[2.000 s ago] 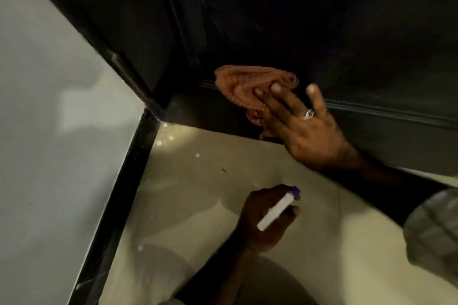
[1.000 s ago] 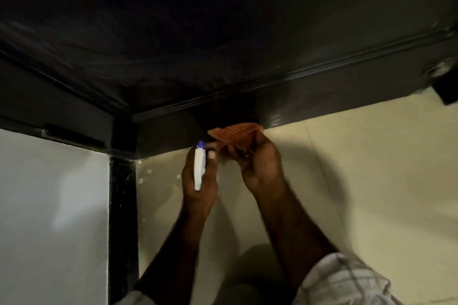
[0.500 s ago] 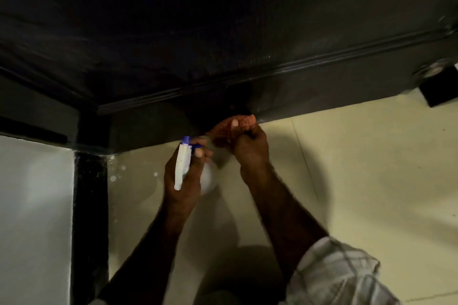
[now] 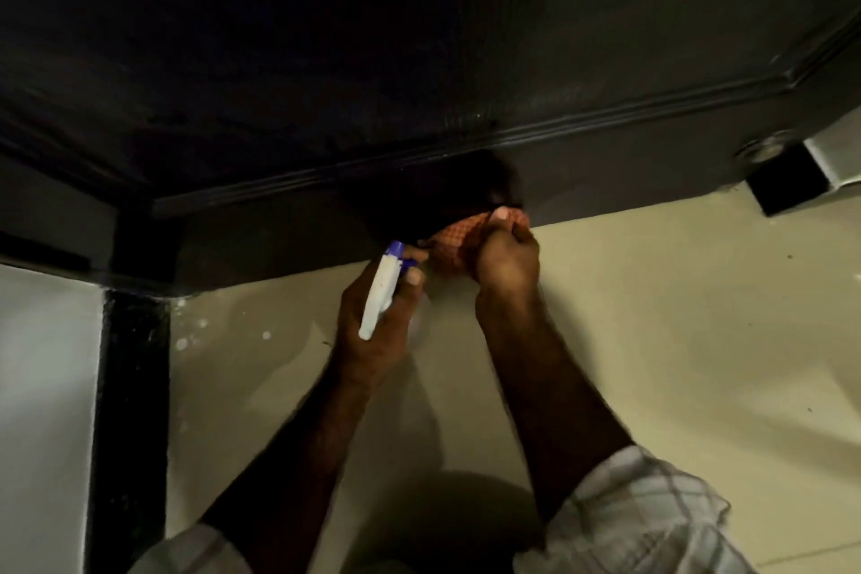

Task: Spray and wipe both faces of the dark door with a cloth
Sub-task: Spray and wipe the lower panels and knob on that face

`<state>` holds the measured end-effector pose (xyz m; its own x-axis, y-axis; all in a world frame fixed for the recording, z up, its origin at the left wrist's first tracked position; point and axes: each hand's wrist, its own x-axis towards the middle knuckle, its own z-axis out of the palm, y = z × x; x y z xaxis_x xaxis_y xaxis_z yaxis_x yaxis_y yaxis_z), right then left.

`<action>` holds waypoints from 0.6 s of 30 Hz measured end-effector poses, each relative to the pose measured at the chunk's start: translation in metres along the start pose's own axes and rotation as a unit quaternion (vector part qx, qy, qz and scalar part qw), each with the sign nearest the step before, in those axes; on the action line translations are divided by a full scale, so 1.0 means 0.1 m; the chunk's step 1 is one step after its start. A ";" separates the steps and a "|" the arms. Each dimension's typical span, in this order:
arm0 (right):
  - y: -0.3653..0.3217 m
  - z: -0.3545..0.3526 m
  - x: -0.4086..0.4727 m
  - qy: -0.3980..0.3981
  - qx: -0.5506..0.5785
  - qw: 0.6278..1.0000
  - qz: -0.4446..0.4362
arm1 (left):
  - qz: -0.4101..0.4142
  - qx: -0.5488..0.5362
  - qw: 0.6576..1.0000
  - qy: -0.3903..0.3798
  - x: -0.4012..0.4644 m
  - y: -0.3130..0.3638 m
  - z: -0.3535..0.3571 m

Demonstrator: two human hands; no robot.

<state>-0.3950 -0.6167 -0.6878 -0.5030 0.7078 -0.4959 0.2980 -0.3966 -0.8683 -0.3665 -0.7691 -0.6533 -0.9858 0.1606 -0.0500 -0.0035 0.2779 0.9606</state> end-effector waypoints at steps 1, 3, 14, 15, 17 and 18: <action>-0.20 0.01 -0.06 0.020 0.030 0.999 -0.027 | 0.003 0.005 1.000 -0.007 0.02 0.00 0.02; -0.53 -0.06 -0.18 0.055 0.036 0.976 -0.209 | -0.002 0.018 1.000 -0.021 0.05 0.01 0.07; -0.57 -0.29 0.17 0.087 0.068 0.994 0.008 | 0.047 0.001 0.998 -0.046 0.19 0.03 0.37; -0.75 -0.30 0.11 0.097 0.084 0.988 -0.091 | 0.052 0.008 0.997 -0.052 0.21 0.05 0.38; -0.94 -0.35 0.05 0.108 0.086 0.933 -0.333 | 0.050 0.000 0.996 -0.068 0.25 0.05 0.44; -0.93 -0.38 0.06 0.099 0.051 0.903 -0.415 | 0.039 -0.015 0.997 -0.071 0.27 0.05 0.46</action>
<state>-0.3947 -0.5533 -0.6095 -0.3616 0.8722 0.3293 -0.1969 0.2738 -0.9414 -0.3854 -0.7196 -0.6623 -0.9497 0.3130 -0.0107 0.0652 0.2310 0.9708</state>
